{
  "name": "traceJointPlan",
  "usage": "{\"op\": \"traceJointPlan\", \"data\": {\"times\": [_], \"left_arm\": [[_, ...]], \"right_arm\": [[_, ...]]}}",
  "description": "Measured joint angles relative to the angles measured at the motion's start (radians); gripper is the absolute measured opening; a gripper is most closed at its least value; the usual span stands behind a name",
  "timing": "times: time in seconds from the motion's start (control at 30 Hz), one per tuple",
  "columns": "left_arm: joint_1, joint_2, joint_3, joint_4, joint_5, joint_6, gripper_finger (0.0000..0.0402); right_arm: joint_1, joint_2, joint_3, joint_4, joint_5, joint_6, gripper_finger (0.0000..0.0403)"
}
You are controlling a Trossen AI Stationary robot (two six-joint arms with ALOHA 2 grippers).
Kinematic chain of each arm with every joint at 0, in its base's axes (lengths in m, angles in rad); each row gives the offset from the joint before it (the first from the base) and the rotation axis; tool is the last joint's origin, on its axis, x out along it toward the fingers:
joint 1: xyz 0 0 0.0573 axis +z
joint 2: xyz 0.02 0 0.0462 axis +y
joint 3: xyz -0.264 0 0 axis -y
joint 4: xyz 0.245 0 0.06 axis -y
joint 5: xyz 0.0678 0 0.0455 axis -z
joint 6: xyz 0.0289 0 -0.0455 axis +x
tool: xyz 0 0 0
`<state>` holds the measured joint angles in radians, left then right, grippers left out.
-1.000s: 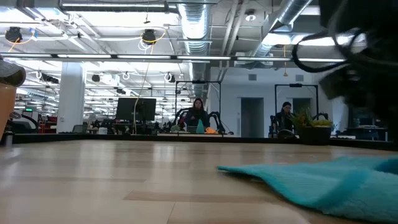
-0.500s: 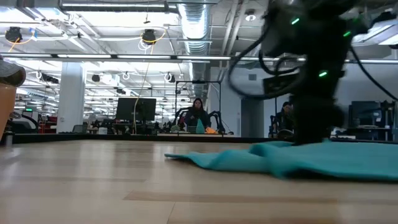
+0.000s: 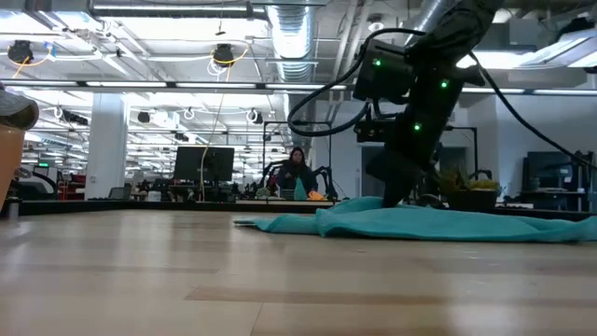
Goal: Fold microfiber towels
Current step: Fold the blue towel
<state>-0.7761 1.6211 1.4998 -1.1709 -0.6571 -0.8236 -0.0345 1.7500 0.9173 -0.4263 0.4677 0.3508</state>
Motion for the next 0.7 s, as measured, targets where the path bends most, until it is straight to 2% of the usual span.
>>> {"op": "traceJointPlan", "data": {"times": [0.3,0.4,0.57,0.7], "left_arm": [[0.000,0.000,0.000,-0.001,0.000,0.000,0.0141],[0.000,0.000,0.000,-0.002,0.000,-0.001,0.0141],[0.000,0.000,0.000,-0.010,0.000,-0.001,0.0141],[0.000,0.000,0.000,-0.020,0.000,-0.001,0.0141]], "right_arm": [[-0.042,-0.002,0.002,0.011,-0.084,-0.004,0.0052],[-0.047,-0.003,0.002,0.016,-0.118,-0.058,0.0052],[-0.044,-0.003,0.002,0.020,-0.100,-0.071,0.0059],[-0.043,-0.003,0.002,0.023,-0.099,-0.071,0.0084]]}}
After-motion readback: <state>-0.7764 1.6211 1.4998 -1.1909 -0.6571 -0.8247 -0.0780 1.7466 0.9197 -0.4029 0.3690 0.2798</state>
